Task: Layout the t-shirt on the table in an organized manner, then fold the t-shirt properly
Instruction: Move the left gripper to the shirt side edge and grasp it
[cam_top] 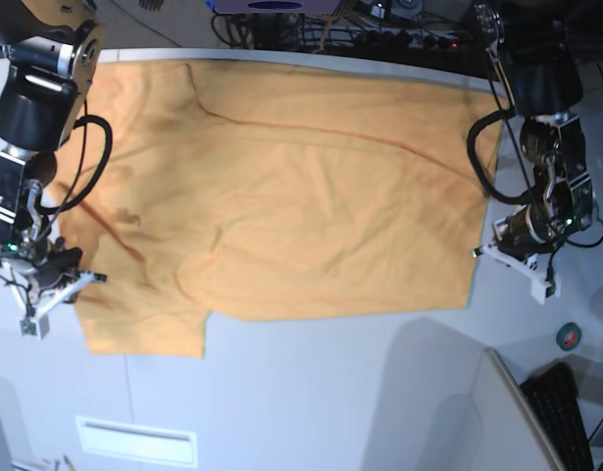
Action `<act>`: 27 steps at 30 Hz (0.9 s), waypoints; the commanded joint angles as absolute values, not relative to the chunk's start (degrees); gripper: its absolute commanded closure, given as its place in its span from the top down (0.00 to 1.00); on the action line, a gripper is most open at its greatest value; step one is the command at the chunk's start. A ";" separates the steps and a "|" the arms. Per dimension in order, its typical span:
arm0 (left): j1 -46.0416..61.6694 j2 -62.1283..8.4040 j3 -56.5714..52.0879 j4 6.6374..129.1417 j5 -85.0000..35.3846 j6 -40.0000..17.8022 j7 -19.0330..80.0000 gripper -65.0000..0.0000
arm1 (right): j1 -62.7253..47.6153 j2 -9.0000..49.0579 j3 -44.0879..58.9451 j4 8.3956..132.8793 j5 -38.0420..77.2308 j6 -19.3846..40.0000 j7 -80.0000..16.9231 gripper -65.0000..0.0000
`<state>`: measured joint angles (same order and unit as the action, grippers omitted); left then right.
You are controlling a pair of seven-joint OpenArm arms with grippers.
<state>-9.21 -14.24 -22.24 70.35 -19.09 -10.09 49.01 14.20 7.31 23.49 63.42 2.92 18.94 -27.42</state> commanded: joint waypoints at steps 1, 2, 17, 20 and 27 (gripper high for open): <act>-11.47 -15.34 -21.85 68.26 -19.30 -10.15 48.66 0.15 | 15.08 8.13 23.69 65.71 3.47 18.95 -26.51 0.00; -13.14 -15.25 -21.67 65.27 -19.30 -9.98 48.66 0.28 | 14.73 8.04 23.69 66.68 3.47 18.95 -26.77 0.00; -20.09 -14.90 -21.32 44.70 -19.30 -9.89 38.99 0.45 | 14.37 7.60 23.69 67.30 3.47 19.03 -26.77 0.00; -20.18 -14.73 -21.23 43.74 -19.30 -10.07 36.09 0.38 | 14.37 7.60 23.69 67.30 3.47 19.03 -26.77 0.00; -19.82 -14.73 -15.96 44.18 -19.82 -9.98 35.91 0.00 | 13.85 7.60 23.69 67.30 3.47 19.03 -26.77 0.00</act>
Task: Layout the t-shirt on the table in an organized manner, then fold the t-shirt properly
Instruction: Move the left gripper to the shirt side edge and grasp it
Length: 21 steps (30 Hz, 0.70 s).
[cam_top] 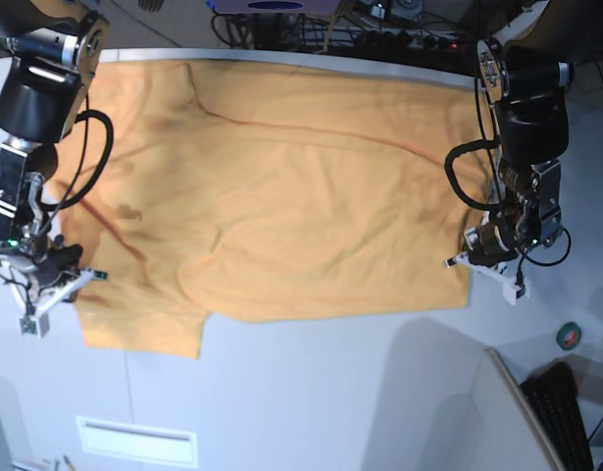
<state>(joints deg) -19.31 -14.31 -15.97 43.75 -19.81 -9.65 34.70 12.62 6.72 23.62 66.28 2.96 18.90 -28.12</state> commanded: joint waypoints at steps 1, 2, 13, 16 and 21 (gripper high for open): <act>-19.82 -14.90 -15.96 44.35 -19.82 -9.89 36.00 0.00 | 13.76 7.69 23.69 67.30 3.47 19.03 -26.77 0.00; -19.74 -14.99 -15.96 45.58 -19.82 -9.89 36.09 0.00 | 13.67 7.69 23.69 67.30 3.47 19.03 -26.77 0.00; -8.22 -14.81 -15.96 73.10 -19.82 -9.80 43.56 0.00 | 13.67 7.69 23.60 67.03 3.47 19.03 -26.77 0.00; -4.70 -14.73 -15.96 80.31 -19.82 -9.80 45.41 0.00 | 13.67 7.60 23.60 67.03 3.47 19.03 -26.77 0.00; 1.01 -14.73 -15.96 91.56 -19.91 -9.80 50.42 0.00 | 13.67 7.60 23.60 66.95 3.47 19.03 -26.77 0.00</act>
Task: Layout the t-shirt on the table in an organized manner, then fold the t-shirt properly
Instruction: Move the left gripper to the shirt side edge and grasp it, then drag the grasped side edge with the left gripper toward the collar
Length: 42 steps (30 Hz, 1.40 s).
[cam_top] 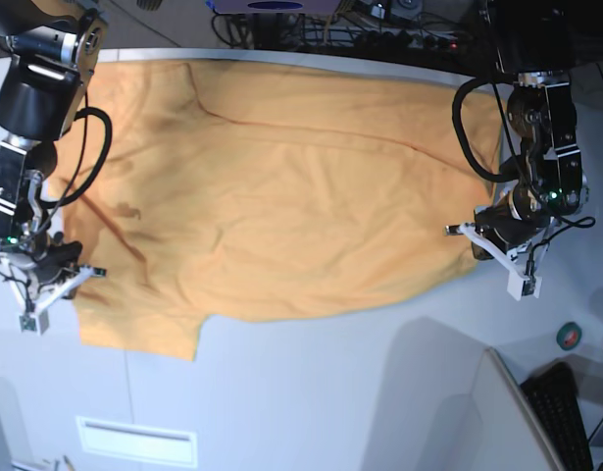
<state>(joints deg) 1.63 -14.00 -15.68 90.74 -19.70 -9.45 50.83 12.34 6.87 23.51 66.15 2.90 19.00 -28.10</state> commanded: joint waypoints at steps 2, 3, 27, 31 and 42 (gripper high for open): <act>4.00 -14.73 -15.96 96.66 -19.91 -9.80 51.03 0.00 | 13.67 7.78 23.60 66.95 3.47 19.03 -26.77 0.00; 5.58 -14.73 -15.96 98.86 -19.91 -9.80 51.12 0.00 | 13.67 7.78 23.60 66.95 3.47 19.03 -26.77 0.00; 22.37 -15.16 -10.77 101.41 -19.30 -9.89 52.53 0.00 | 13.58 7.52 23.60 66.95 3.47 19.03 -26.77 0.00; 23.16 -15.25 -10.95 101.85 -19.30 -9.89 52.53 0.02 | 13.58 7.60 23.60 66.95 3.47 19.03 -26.77 0.00; 25.80 -14.73 -19.38 109.93 -20.00 -10.24 52.62 0.67 | 13.58 7.69 23.60 66.86 3.47 19.03 -26.77 0.00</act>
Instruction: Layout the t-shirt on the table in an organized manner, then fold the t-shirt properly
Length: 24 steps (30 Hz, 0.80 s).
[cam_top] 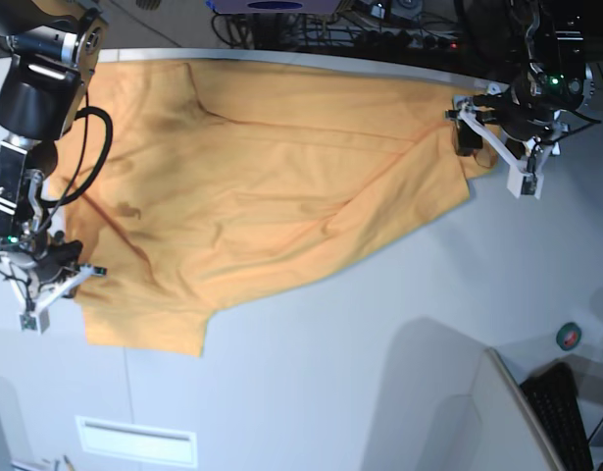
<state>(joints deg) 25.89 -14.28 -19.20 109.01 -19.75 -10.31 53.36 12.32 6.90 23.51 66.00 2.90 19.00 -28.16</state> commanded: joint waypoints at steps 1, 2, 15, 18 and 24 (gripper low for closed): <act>24.31 -14.81 -19.91 109.49 -20.00 -10.24 52.62 0.65 | 13.58 7.69 23.60 66.86 3.47 19.03 -26.77 0.00; 22.11 -14.90 -20.26 108.53 -20.00 -10.24 52.70 0.64 | 13.58 7.69 23.60 66.86 3.47 19.03 -26.77 0.00; -4.26 -14.81 -18.51 74.59 -20.00 -10.33 58.07 0.65 | 13.67 7.78 23.60 66.86 3.47 19.03 -26.77 0.00; -5.76 -14.81 -15.52 72.57 -20.00 -10.33 58.07 0.65 | 13.67 7.78 23.60 66.86 3.47 19.03 -26.77 0.00; -6.11 -13.58 -14.20 71.96 -20.00 -10.33 58.07 0.64 | 13.67 7.69 23.60 66.86 3.47 19.03 -26.77 0.00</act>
<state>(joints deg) -5.06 -12.95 -14.13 71.07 -19.73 -10.33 58.54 12.34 6.87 23.51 65.89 2.94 19.00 -28.14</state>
